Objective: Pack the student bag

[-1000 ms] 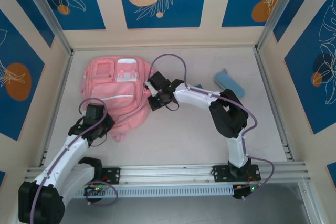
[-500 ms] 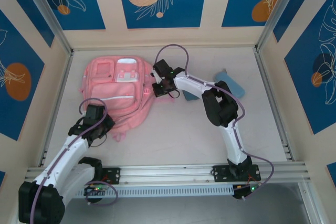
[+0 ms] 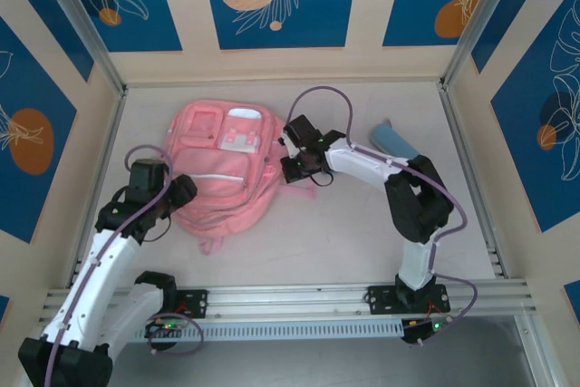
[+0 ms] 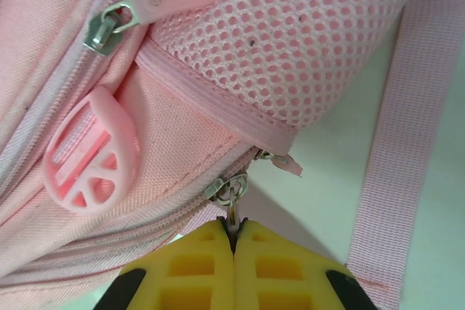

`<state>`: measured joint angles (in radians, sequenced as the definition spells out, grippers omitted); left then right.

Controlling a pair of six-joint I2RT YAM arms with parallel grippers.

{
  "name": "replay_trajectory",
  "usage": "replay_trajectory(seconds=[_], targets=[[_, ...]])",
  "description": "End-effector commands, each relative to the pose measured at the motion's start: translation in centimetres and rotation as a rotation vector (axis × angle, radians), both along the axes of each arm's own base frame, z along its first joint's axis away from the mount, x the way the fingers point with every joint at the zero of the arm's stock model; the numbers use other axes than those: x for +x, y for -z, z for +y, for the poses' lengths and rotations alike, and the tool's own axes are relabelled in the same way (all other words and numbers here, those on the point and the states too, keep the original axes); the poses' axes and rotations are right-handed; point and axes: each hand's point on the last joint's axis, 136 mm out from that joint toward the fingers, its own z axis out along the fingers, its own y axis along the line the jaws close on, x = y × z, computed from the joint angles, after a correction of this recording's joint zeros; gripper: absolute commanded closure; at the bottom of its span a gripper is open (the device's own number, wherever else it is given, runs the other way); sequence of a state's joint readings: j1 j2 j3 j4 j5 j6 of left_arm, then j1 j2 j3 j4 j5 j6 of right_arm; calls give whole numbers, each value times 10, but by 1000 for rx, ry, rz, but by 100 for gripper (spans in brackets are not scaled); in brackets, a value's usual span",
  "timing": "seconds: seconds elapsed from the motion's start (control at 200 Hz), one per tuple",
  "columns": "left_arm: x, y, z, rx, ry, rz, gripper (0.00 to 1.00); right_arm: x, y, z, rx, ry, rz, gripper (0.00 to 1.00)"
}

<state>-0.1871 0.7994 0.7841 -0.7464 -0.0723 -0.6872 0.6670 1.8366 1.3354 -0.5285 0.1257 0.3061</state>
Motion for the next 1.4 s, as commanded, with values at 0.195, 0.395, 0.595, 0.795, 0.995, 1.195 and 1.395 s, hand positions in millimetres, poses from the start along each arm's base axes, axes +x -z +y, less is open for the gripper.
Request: replay_trajectory(seconds=[0.195, 0.395, 0.595, 0.795, 0.995, 1.195, 1.395], targets=[[10, -19, -39, 6, 264, -19, 34, -30, -25, -23, 53, 110, 38, 41], [17, -23, -59, 220, 339, 18, 33, -33, -55, -30, 144, 184, -20, 17], [29, -16, -95, 416, 420, 89, 33, -32, -54, -56, 129, 313, -45, 9], [43, 0, -148, 554, 546, 141, 34, -32, -46, -82, 143, 428, -30, 3], [58, 28, -169, 676, 602, 241, 40, -31, -42, -94, 173, 467, -22, 3], [71, 49, -179, 764, 641, 315, 41, -32, -35, -101, 196, 488, 4, 3], [78, 65, -173, 855, 626, 381, 48, -32, -33, -105, 203, 498, 16, 5]])
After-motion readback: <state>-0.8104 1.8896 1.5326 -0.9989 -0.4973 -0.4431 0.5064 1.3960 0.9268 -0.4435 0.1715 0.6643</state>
